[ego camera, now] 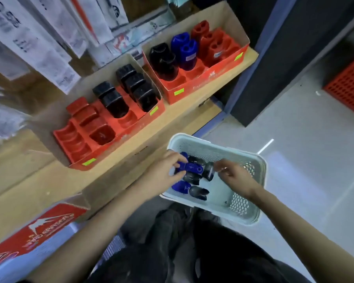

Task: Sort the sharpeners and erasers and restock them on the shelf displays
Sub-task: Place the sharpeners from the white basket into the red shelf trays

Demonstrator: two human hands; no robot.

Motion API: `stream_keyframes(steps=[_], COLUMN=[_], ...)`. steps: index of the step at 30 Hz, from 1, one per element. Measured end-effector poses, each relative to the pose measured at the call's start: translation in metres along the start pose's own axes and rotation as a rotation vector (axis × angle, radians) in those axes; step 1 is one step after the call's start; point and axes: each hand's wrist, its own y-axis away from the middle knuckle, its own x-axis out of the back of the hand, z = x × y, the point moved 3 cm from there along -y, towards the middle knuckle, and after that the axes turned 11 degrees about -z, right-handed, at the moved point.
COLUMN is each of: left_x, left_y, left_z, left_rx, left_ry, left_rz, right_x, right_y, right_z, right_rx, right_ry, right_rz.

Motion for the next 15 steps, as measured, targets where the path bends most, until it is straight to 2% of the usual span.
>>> stream_keyframes(steps=[2,6,10,13,15], left_x=[-0.025,-0.065,-0.094,-0.118,-0.128], left_y=[-0.031,-0.088,-0.13,-0.154,-0.161], left_z=[-0.025,-0.068,-0.088,-0.103,-0.109], left_rx=[0.115,0.198,0.162,0.165,0.162], left_ry=[0.048,-0.085,-0.174,-0.337,-0.472], left_rz=[-0.139,-0.199,-0.152,-0.078,0.022], right_x=[-0.02,-0.059,-0.085,-0.094,-0.1], right_y=[-0.015,-0.052,-0.08,-0.093,-0.102], right_z=[0.026,0.079,0.111,0.127,0.133], right_rx=[-0.094,-0.24,-0.324,-0.427,-0.511], right_ry=[-0.038,0.011,-0.035,-0.182,-0.181], right_rz=[-0.035,-0.014,0.047,0.244,0.333])
